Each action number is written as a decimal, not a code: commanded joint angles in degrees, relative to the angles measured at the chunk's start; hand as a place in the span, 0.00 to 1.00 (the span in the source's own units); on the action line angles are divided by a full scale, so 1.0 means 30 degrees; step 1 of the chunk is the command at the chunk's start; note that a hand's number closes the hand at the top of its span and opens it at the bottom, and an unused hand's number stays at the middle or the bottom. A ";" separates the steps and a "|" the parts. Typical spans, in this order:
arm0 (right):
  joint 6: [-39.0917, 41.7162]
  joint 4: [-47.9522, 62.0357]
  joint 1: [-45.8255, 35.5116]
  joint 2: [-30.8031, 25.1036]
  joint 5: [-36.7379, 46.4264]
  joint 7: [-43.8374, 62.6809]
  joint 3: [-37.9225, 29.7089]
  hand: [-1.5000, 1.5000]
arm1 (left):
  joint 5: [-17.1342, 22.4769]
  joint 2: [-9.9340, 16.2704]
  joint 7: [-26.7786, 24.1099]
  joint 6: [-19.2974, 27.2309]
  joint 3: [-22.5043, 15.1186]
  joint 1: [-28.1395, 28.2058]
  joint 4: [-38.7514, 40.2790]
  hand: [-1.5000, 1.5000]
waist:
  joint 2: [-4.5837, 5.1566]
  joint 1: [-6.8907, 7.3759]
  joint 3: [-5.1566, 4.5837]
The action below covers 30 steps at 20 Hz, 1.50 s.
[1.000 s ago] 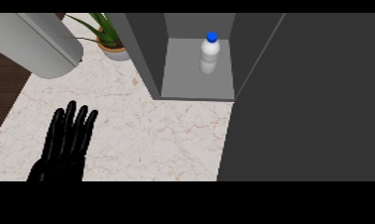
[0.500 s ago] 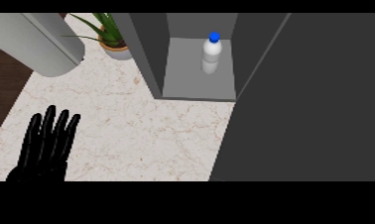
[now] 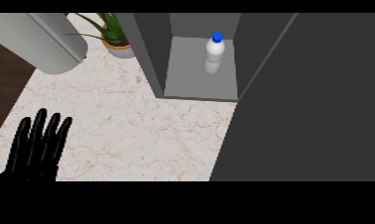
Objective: Pick up the bottled water, place it into the cabinet and close the cabinet
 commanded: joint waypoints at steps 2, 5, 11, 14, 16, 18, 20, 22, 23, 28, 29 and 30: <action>-0.2839 0.1759 -0.2212 0.3082 0.1145 0.1052 0.1162 1.00 | 0.0221 0.0327 -0.0312 -0.0739 0.0319 0.0456 0.0002 0.00 | 0.0118 0.0444 -0.0026; -0.2680 0.1814 -0.2261 0.3075 0.1009 0.1137 0.1222 1.00 | 0.0255 0.0387 -0.0226 -0.0718 0.0460 0.0307 -0.0221 0.00 | 0.0113 0.0384 -0.0017; -0.2758 0.2131 -0.1984 0.3072 0.0258 0.0930 0.0666 1.00 | 0.0694 0.0701 -0.0177 -0.1330 0.0857 0.0483 0.0068 0.00 | 0.0321 0.0609 -0.0035; -0.2781 0.2562 -0.1773 0.3075 -0.0689 0.0562 0.0686 1.00 | 0.0976 0.0807 -0.0036 -0.1501 0.1019 0.0357 -0.0345 0.00 | 0.0488 0.0964 0.0006; -0.2777 0.2650 -0.1822 0.3078 -0.1166 0.0604 0.0503 1.00 | 0.0922 0.0716 -0.0243 -0.1642 0.0957 0.0525 -0.0137 0.00 | 0.0561 0.1182 -0.0022; -0.2467 0.3289 -0.1690 0.3081 -0.2030 0.0869 0.0718 1.00 | 0.1000 0.1087 -0.0247 -0.1942 0.1360 0.0437 -0.0199 0.00 | 0.0641 0.1460 -0.0015; -0.1806 0.3938 -0.0919 0.3085 -0.3885 0.1297 0.1518 1.00 | 0.0941 0.1127 -0.0206 -0.2111 0.1247 0.0321 -0.0145 0.00 | 0.0843 0.1694 -0.0016; -0.0790 0.4484 -0.0507 0.2642 -0.5788 0.1903 0.1699 1.00 | 0.0977 0.1257 -0.0206 -0.2439 0.1217 0.0174 -0.0341 0.00 | 0.1093 0.2289 -0.0038; -0.0718 0.4742 -0.0360 0.2696 -0.6664 0.1895 0.1518 1.00 | 0.0963 0.1145 -0.0379 -0.2548 0.1238 0.0045 -0.0154 0.00 | 0.1248 0.2418 -0.0049; -0.1848 0.5487 -0.0924 0.3113 -0.8742 0.2085 -0.0015 1.00 | 0.1144 0.1358 -0.0240 -0.2789 0.1336 0.0343 -0.0253 0.00 | 0.0971 0.2251 0.0010; -0.2360 0.5325 -0.0686 0.3112 -0.8997 0.2130 -0.0529 1.00 | 0.1143 0.1521 -0.0279 -0.2879 0.1577 0.0311 -0.0197 0.00 | 0.0915 0.1944 0.0020; -0.3002 0.4522 -0.0435 0.3111 -0.8909 0.1569 -0.1352 1.00 | 0.1206 0.1439 -0.0334 -0.2809 0.1599 0.0518 -0.0179 0.00 | 0.0845 0.1689 0.0025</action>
